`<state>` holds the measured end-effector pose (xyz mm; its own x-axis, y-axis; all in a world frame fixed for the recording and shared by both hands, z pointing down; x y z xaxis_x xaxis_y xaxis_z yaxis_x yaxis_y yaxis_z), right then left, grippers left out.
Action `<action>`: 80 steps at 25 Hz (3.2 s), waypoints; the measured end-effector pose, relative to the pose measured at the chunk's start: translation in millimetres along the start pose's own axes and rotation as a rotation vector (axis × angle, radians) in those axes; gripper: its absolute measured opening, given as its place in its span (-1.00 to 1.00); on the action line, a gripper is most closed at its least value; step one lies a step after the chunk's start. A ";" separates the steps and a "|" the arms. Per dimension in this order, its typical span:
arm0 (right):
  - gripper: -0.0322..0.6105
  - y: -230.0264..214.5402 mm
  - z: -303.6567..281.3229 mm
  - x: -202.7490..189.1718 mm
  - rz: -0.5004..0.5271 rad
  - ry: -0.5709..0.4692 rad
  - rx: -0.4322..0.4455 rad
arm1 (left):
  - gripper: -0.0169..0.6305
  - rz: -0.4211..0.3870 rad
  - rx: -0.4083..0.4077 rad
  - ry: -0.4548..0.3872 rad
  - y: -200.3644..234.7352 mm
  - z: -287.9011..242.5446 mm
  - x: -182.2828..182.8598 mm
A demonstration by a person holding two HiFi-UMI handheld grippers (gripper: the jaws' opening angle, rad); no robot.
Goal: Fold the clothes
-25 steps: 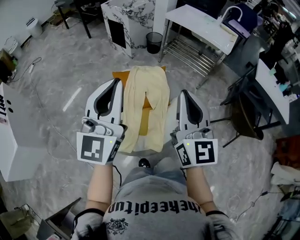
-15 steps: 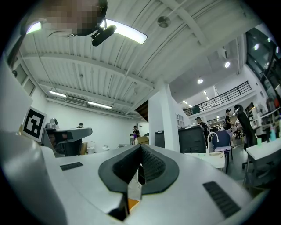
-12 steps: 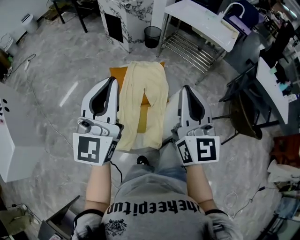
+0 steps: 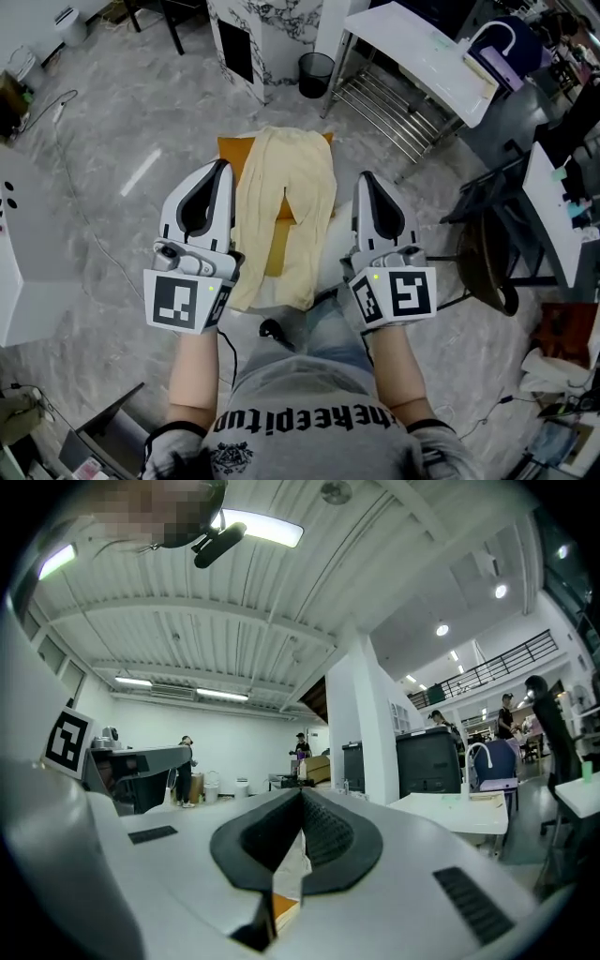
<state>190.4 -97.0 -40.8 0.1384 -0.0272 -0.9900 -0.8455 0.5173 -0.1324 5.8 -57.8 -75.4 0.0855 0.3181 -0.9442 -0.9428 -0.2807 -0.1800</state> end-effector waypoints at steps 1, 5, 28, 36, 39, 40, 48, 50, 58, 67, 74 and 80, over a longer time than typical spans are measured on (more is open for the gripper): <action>-0.89 -9.9 -10.5 -2.2 -0.002 0.016 0.012 | -0.94 -0.002 0.009 0.005 -0.9 -9.6 -4.4; -0.89 -50.8 -50.2 -15.8 -0.011 0.095 0.054 | -0.94 -0.007 0.052 0.016 -6.7 -45.5 -21.2; -0.89 -208.6 -164.1 -250.1 -0.265 0.583 0.146 | -0.94 0.006 0.141 0.292 -67.0 -126.9 -206.2; -0.88 -232.4 -191.4 -348.8 -0.351 0.683 0.091 | -0.94 0.045 0.076 0.330 -72.9 -125.4 -285.0; -0.84 -238.4 -200.7 -385.7 -0.380 0.708 0.068 | -0.94 0.058 0.049 0.332 -74.2 -123.3 -315.0; -0.82 -239.6 -203.9 -398.1 -0.385 0.714 0.060 | -0.94 0.060 0.038 0.333 -74.0 -122.0 -324.9; -0.74 -250.5 -231.8 -498.7 -0.440 0.718 0.007 | -0.94 0.069 -0.046 0.330 -69.3 -107.4 -412.9; -0.70 -263.7 -236.0 -522.2 -0.459 0.706 -0.015 | -0.94 0.070 -0.062 0.319 -73.9 -106.2 -435.5; -0.59 -310.1 -254.9 -612.5 -0.496 0.688 -0.075 | -0.94 0.067 -0.119 0.286 -95.5 -90.8 -517.3; -0.27 -346.3 -279.6 -688.4 -0.506 0.699 -0.096 | -0.94 0.054 -0.122 0.258 -101.1 -69.7 -587.5; -0.43 -341.6 -280.5 -705.8 -0.524 0.706 -0.061 | -0.94 0.055 -0.130 0.280 -99.1 -56.3 -602.4; -0.82 -311.4 -275.8 -667.5 -0.505 0.685 -0.057 | -0.94 0.081 -0.116 0.287 -88.7 -55.6 -575.7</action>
<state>219.1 -475.8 647.8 0.1788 -0.7644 -0.6194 -0.7934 0.2603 -0.5503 58.1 -266.4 468.7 0.1147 0.0265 -0.9930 -0.9087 -0.4012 -0.1157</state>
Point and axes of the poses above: the fingertips, and each gripper's own axes: z backward along the fingers, y to its left, x out of its top, the point moved 2 cm from there along z, backward along the fingers, and after that the axes turned 8 degrees about -z, right-handed, at the moved point
